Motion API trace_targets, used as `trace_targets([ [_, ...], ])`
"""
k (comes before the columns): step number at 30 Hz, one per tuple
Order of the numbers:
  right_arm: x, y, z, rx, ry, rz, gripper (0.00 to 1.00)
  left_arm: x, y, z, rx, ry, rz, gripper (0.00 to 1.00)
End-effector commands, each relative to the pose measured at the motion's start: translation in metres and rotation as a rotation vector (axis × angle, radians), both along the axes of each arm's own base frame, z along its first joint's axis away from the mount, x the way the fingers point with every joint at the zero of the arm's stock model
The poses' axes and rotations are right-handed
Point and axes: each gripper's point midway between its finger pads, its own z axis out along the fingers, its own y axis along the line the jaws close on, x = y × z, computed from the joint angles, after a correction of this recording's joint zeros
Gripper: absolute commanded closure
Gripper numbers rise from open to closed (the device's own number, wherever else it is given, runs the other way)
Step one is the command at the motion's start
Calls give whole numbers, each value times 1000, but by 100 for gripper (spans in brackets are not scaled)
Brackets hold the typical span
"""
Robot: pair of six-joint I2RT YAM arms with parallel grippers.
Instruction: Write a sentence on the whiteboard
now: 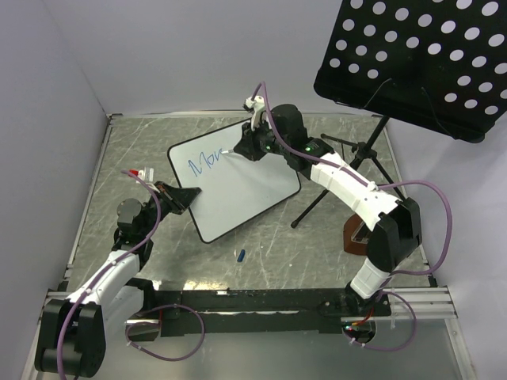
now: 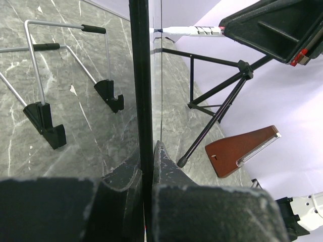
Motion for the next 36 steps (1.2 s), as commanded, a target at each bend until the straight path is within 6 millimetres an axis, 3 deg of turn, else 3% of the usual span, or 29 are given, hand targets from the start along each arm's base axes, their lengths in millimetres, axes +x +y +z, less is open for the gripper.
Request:
trace_targets([
  [1,-6,-3,27,47,-52,15,100,-4,-7,8,85,-105,-58,99],
  [18,5,-12,5,-29,-22,-52,100,-3,-7,8,86,-106,-59,99],
  [36,23,-14,15,-23,-65,-121,100,-4,-8,7,86,-105,-62,99],
])
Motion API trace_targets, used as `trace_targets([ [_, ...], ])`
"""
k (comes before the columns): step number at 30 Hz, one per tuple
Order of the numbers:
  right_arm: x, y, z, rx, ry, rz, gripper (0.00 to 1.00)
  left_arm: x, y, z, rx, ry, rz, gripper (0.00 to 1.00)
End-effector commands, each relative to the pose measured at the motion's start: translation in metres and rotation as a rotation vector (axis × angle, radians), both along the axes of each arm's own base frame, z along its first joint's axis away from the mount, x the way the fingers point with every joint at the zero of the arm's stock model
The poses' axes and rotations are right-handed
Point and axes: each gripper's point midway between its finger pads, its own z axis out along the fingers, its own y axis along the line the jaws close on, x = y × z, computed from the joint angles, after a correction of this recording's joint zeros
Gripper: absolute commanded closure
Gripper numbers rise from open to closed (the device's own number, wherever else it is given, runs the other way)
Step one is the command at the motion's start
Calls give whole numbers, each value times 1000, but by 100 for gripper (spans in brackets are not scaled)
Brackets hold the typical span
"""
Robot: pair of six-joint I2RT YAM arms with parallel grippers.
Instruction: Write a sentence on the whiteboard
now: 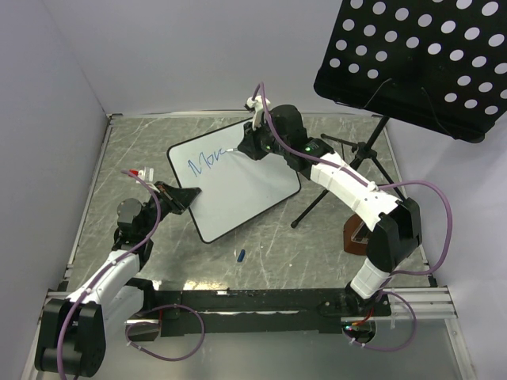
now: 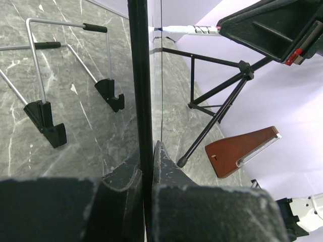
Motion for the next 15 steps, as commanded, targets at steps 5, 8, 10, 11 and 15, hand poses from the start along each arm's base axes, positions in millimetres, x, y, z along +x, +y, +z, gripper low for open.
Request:
trace_targets([
  [5,14,1,27,32,-63,-34,100,-4,-8,9,89,-115,-66,99],
  [8,15,3,28,36,-61,-33,100,-4,-8,9,89,-115,-66,99],
  [10,15,5,28,40,-57,-25,100,-4,-8,8,87,-114,-65,99],
  [11,15,6,28,43,-59,-25,100,-4,-8,8,88,-114,-68,99],
  [15,13,8,28,51,-51,-8,100,-4,-8,8,87,-114,-66,99],
])
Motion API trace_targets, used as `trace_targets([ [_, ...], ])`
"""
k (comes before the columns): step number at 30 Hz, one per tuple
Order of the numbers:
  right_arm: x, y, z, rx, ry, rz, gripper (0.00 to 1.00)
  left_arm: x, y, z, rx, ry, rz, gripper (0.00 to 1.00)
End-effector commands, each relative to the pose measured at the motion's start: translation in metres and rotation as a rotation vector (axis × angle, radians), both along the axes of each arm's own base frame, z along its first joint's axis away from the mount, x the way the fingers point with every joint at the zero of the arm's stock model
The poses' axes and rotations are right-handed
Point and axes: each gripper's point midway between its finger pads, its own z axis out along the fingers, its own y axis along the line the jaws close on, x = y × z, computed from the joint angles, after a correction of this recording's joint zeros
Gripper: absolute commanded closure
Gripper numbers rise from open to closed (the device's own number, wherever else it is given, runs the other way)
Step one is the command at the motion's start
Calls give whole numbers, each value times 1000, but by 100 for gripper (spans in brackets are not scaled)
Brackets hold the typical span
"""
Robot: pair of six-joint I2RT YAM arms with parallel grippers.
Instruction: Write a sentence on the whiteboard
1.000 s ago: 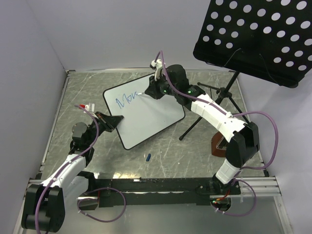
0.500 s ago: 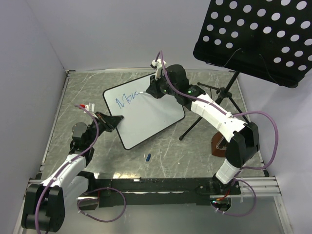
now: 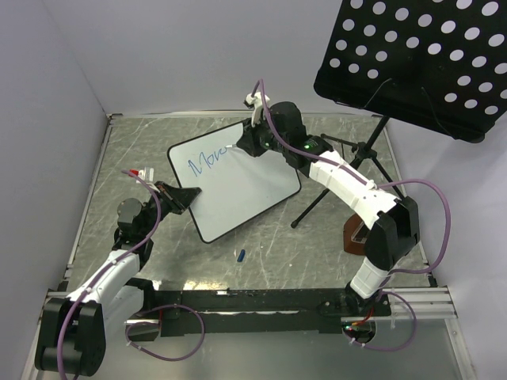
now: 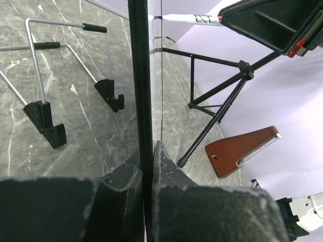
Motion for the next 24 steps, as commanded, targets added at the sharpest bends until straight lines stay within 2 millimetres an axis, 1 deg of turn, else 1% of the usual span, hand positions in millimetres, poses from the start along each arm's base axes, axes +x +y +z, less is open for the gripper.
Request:
trace_targets([
  [1,6,5,21,44,-35,4,100,-5,-8,9,87,-114,-65,99],
  [9,-6,13,18,55,-18,73,100,-4,-8,6,89,-109,-63,99],
  [17,-15,13,15,46,-5,106,100,-5,-8,9,90,-116,-63,99],
  [24,-25,14,5,26,31,133,100,-4,-7,9,88,-115,-60,99],
])
